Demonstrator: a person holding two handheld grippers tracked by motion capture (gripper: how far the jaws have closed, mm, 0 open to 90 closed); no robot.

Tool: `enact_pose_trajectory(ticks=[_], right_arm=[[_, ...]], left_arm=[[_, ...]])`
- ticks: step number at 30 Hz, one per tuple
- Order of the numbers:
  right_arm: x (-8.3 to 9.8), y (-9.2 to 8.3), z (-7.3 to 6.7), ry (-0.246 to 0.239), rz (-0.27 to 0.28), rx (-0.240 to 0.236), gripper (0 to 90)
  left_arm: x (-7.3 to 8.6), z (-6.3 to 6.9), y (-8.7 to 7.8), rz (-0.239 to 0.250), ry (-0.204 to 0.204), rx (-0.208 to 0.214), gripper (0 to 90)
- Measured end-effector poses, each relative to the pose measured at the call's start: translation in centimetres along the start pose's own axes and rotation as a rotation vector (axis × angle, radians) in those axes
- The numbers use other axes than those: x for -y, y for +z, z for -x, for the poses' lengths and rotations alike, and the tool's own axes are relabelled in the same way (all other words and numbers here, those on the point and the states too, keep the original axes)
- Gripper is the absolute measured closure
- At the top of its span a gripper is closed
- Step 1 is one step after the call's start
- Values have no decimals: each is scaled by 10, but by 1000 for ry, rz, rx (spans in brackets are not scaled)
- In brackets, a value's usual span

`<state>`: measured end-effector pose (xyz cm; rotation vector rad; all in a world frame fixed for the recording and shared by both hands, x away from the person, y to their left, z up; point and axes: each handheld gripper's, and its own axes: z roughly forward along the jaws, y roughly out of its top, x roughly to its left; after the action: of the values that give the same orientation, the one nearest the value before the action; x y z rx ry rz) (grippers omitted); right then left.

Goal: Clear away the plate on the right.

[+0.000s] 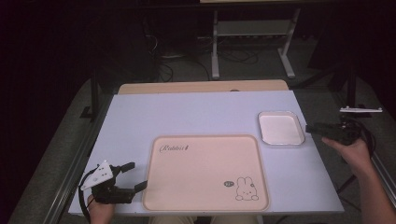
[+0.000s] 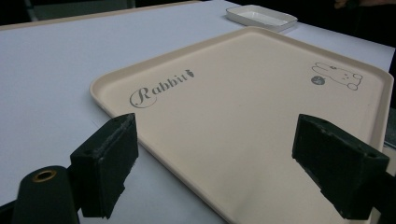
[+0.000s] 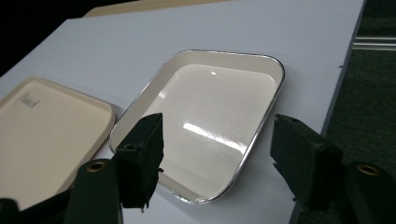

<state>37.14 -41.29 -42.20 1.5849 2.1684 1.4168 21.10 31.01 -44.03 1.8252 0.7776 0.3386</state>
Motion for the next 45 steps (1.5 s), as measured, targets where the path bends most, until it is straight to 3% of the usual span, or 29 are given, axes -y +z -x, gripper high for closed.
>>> enact_pose_trajectory(ticks=[9, 22, 33, 45], right_arm=[[-4, 16, 15, 62, -44, 28, 480], [-9, 42, 24, 148, -136, 73, 577], [-12, 55, 20, 211, -172, 129, 757], [-11, 63, 15, 300, -177, 209, 847]], left_arm=[[0, 0, 0, -1, 4, 0, 140], [1, -1, -1, 0, 2, 1, 139], [1, -1, -1, -3, -5, -3, 139], [1, -2, -1, -6, -7, -5, 140]])
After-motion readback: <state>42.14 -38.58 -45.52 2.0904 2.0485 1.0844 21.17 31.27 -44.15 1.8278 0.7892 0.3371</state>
